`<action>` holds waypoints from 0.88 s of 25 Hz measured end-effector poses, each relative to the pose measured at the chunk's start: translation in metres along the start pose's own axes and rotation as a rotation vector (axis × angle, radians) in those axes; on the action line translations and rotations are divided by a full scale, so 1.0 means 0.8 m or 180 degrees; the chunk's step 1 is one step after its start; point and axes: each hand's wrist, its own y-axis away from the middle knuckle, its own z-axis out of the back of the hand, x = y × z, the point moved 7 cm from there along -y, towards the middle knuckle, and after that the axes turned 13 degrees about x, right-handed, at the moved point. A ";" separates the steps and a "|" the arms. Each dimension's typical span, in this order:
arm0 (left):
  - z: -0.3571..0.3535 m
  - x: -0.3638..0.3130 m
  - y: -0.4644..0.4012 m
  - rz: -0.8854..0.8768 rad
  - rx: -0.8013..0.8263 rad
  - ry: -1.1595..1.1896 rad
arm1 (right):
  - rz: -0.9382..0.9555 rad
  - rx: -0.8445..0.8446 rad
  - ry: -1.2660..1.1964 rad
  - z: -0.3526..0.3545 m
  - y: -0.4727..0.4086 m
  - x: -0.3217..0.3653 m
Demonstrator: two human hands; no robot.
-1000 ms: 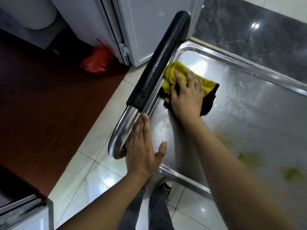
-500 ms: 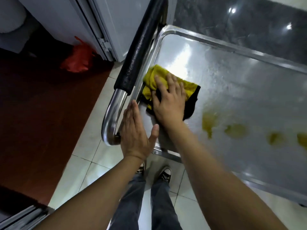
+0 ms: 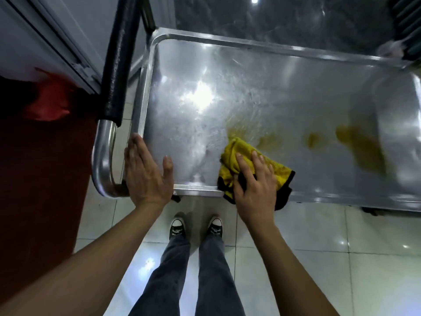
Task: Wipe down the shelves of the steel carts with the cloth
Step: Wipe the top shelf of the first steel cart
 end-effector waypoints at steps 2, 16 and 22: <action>-0.001 0.000 -0.001 -0.0023 -0.0031 -0.0026 | -0.0544 -0.0188 -0.0019 0.020 0.002 -0.055; -0.005 -0.005 0.005 -0.0141 0.0147 -0.0340 | 0.0748 0.0055 -0.0183 -0.050 -0.083 0.149; -0.005 -0.007 0.006 -0.0029 0.0196 -0.0251 | -0.0264 -0.0113 -0.0038 0.000 -0.177 0.029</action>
